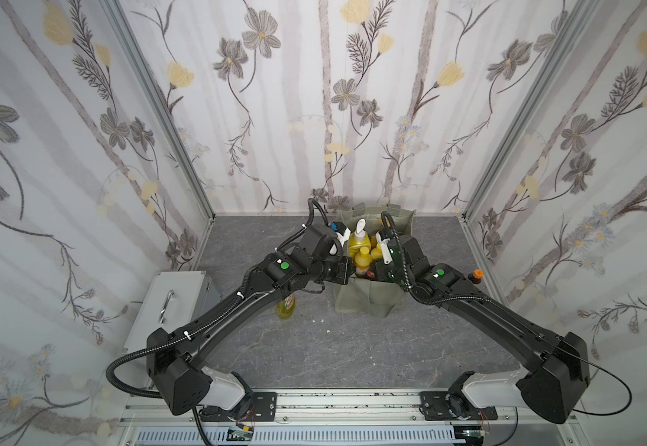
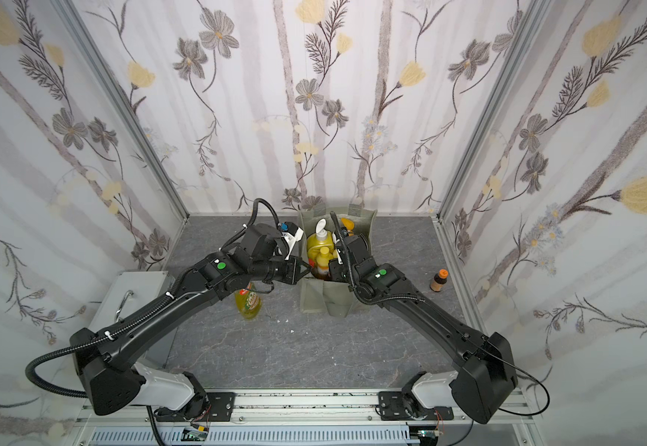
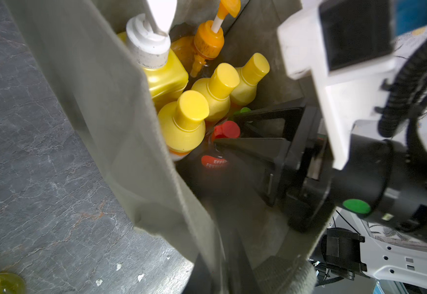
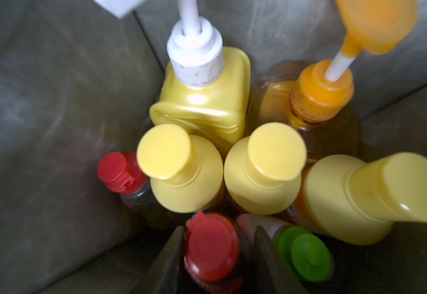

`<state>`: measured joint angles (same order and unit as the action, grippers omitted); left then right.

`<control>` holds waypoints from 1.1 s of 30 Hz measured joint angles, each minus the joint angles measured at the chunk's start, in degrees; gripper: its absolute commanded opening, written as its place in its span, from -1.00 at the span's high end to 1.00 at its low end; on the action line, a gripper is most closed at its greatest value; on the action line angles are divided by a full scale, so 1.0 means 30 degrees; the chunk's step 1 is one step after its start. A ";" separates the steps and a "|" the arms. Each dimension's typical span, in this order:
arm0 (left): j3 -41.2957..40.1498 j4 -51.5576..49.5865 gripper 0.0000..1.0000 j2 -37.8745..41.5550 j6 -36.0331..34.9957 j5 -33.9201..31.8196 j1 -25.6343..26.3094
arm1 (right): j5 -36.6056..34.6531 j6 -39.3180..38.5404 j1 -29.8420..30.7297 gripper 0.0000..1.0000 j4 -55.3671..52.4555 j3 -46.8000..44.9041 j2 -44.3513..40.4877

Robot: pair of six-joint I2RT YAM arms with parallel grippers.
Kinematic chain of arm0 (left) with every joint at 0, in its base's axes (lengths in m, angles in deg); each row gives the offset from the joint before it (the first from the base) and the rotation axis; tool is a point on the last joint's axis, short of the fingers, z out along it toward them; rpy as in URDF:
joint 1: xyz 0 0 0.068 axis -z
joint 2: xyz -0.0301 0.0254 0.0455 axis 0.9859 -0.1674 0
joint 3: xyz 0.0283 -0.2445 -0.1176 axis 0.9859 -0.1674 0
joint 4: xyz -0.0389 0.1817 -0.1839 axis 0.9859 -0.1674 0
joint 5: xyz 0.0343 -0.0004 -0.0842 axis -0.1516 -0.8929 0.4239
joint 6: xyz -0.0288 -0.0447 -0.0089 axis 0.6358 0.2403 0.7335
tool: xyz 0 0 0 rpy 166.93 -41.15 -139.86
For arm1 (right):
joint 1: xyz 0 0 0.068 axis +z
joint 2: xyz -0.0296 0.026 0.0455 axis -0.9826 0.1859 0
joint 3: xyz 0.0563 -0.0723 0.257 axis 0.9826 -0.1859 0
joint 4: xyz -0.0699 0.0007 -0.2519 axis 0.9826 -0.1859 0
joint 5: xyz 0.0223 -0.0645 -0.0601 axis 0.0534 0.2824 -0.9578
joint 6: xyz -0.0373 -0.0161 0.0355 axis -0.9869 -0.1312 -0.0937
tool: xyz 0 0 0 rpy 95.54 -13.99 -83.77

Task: Pack dish soap into the shopping bag
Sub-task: Place the bottle of dish soap in the shopping bag.

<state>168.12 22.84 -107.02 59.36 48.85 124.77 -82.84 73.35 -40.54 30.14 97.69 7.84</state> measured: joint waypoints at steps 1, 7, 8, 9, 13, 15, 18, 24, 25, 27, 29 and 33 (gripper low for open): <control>0.0007 0.0102 0.30 0.0248 -0.0073 -0.0270 -0.0015 | -0.0109 -0.0007 -0.0036 0.02 -0.0321 0.0328 -0.0357; 0.0000 -0.0255 -0.09 0.0845 -0.0503 -0.1639 -0.0029 | -0.0204 -0.0160 -0.0036 0.06 -0.1450 0.1392 -0.2266; 0.0015 -0.0335 -0.10 0.0940 -0.0510 -0.1923 -0.0036 | 0.0095 -0.0160 0.0000 0.09 -0.1559 0.1246 -0.2470; 0.0117 -0.0510 -0.11 0.1005 -0.0510 -0.2259 -0.0080 | 0.0401 -0.0153 0.0117 0.12 -0.1800 0.0911 -0.2681; 0.0750 -0.1217 -0.12 0.0699 -0.0568 -0.3184 -0.0233 | 0.1515 0.0073 0.0765 0.21 -0.2739 -0.1086 -0.3155; 0.1209 -0.1239 -0.13 0.0219 -0.0568 -0.3366 -0.0248 | 0.1647 0.0299 0.1268 0.21 -0.2922 -0.1967 -0.3410; 0.1443 -0.1224 -0.13 -0.0452 -0.0525 -0.3359 -0.0226 | 0.1858 0.0627 0.2710 0.22 -0.2608 -0.3191 -0.3643; 0.1399 -0.0721 -0.29 -0.1268 -0.0233 -0.3053 0.0197 | 0.2076 0.1515 0.3417 0.18 -0.1166 -0.4772 -0.3271; 0.1392 -0.0590 -0.32 -0.1370 -0.0189 -0.2834 0.0342 | 0.2076 0.1610 0.3446 0.17 -0.0969 -0.4794 -0.3155; 0.1355 -0.0350 -0.29 -0.1552 -0.0117 -0.2747 0.0590 | 0.2069 0.1727 0.3461 0.14 -0.0714 -0.4765 -0.3053; 0.1173 -0.0102 -0.09 -0.1778 -0.0102 -0.2732 0.0801 | 0.2055 0.1851 0.3453 0.12 -0.0699 -0.4539 -0.3082; 0.0481 0.0583 0.53 -0.2288 0.0015 -0.2761 0.0976 | 0.2098 0.1865 0.3315 0.10 -0.0794 -0.4087 -0.3643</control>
<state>169.56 24.59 -113.88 59.41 40.56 127.70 -76.55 78.94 -30.60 27.76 85.43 -3.08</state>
